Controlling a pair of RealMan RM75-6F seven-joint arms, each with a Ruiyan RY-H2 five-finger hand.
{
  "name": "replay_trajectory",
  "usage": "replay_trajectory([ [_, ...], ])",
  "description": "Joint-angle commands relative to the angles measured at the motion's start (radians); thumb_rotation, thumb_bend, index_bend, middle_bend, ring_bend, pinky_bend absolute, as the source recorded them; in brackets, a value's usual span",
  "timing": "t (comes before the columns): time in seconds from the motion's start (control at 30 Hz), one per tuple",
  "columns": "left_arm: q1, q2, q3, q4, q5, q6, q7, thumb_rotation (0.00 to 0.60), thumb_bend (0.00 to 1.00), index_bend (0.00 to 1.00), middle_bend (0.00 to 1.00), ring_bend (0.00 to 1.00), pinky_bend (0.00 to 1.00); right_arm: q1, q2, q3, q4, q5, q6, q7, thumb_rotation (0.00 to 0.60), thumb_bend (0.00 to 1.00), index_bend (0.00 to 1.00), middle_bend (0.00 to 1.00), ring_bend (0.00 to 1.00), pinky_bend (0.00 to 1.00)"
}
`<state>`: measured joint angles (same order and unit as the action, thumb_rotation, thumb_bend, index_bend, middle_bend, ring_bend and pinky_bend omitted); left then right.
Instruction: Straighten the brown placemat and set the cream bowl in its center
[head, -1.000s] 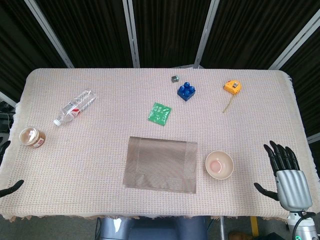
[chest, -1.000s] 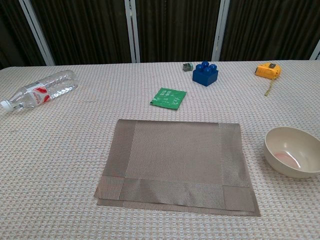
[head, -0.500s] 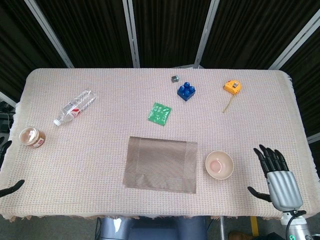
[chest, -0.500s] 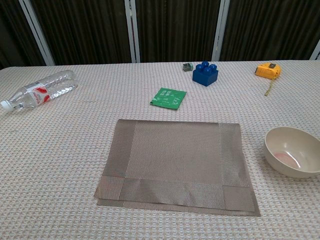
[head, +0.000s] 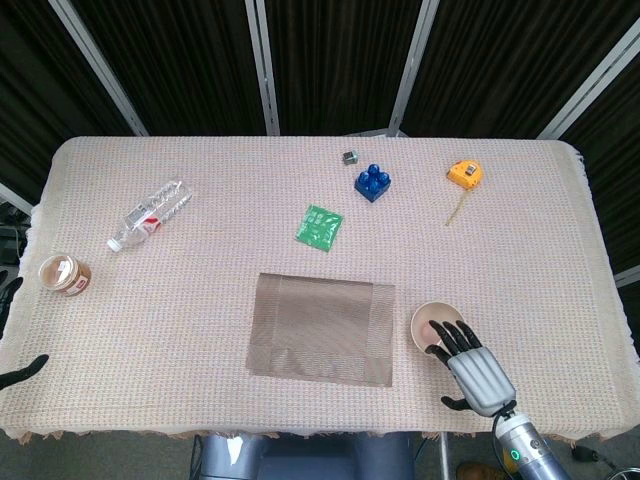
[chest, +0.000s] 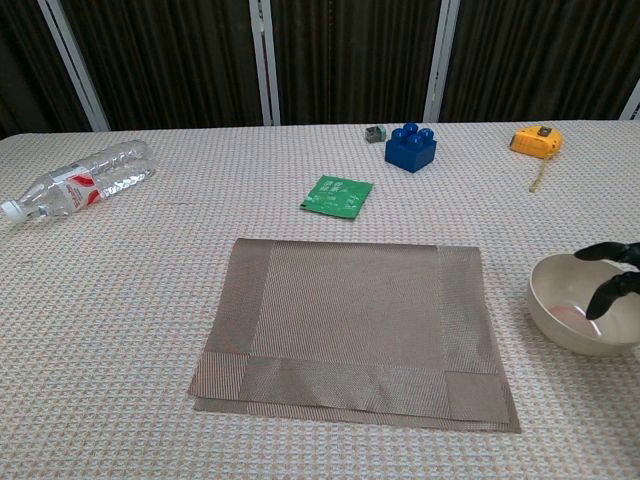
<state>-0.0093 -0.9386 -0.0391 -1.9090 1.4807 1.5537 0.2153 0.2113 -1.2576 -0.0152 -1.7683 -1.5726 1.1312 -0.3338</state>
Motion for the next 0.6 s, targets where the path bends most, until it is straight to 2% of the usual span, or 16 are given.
replay_trajectory([
  [0.03, -0.002, -0.003, 0.002, 0.001, -0.002, -0.007, 0.008, 0.6, 0.06, 0.0, 0.0, 0.0, 0.0, 0.031, -0.054, 0.02, 0.067, 0.058, -0.046, -0.047, 0.6, 0.06, 0.3, 0.0, 0.0, 0.0],
  [0.37, -0.006, -0.002, -0.001, 0.0, -0.011, -0.011, 0.003, 0.6, 0.06, 0.0, 0.0, 0.0, 0.0, 0.052, -0.116, 0.04, 0.134, 0.146, -0.065, -0.097, 0.6, 0.19, 0.35, 0.0, 0.0, 0.0],
  [0.6, -0.007, 0.0, 0.0, -0.002, -0.01, -0.012, 0.001, 0.6, 0.06, 0.0, 0.0, 0.0, 0.0, 0.063, -0.151, 0.049, 0.156, 0.163, -0.049, -0.114, 0.6, 0.33, 0.47, 0.0, 0.0, 0.0],
])
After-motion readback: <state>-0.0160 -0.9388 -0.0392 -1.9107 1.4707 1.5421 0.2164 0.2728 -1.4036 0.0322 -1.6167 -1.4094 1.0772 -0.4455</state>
